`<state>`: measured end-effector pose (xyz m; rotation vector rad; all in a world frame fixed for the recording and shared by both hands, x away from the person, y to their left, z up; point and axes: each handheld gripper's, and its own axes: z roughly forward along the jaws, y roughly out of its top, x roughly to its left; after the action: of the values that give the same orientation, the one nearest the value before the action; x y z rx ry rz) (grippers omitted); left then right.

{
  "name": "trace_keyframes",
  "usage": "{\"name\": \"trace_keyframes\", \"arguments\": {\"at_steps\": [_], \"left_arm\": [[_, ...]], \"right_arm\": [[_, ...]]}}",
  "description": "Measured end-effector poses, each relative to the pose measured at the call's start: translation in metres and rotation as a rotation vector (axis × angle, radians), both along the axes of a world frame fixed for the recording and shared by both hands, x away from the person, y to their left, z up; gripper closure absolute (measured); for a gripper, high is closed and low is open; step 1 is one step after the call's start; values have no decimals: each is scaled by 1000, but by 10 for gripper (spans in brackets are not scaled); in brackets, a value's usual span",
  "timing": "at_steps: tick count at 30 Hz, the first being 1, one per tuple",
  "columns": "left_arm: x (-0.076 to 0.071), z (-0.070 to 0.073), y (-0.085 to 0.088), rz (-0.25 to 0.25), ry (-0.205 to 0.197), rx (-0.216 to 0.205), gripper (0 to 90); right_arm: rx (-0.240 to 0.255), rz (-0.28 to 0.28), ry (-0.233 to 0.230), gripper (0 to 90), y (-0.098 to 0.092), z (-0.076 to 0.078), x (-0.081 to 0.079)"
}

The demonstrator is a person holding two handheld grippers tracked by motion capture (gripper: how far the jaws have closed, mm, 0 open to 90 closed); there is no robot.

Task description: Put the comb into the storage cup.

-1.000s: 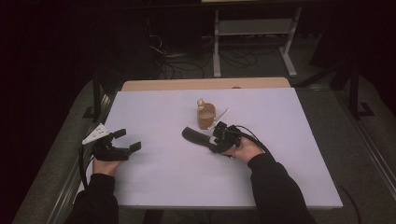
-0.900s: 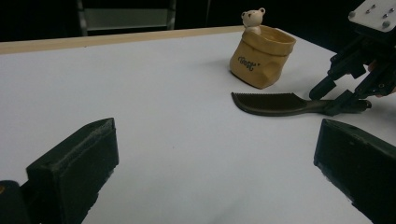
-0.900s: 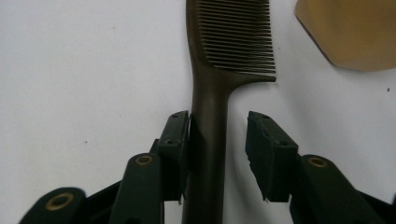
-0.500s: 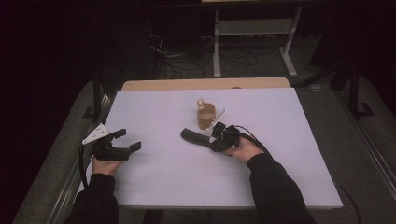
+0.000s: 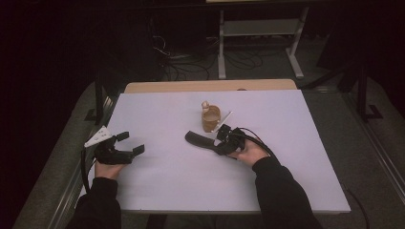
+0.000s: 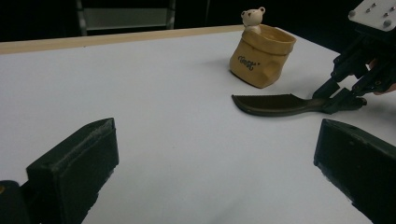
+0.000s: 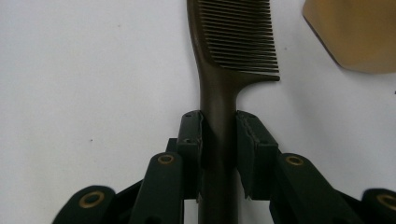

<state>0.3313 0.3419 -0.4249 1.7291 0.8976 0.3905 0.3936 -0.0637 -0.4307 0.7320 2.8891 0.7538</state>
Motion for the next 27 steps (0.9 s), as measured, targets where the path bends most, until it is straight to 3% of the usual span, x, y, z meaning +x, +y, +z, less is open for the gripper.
{"name": "trace_keyframes", "arguments": {"at_steps": [4,11,27], "left_arm": [[0,0,0,-1,-1,1,0],[0,0,-1,-4,-1,0,0],[0,0,-2,-8,6,2,0]], "right_arm": [[21,-9,15,713,-3,-1,0],[8,-1,6,713,-2,2,-5],[40,1,-32,713,-11,21,-11]]}}
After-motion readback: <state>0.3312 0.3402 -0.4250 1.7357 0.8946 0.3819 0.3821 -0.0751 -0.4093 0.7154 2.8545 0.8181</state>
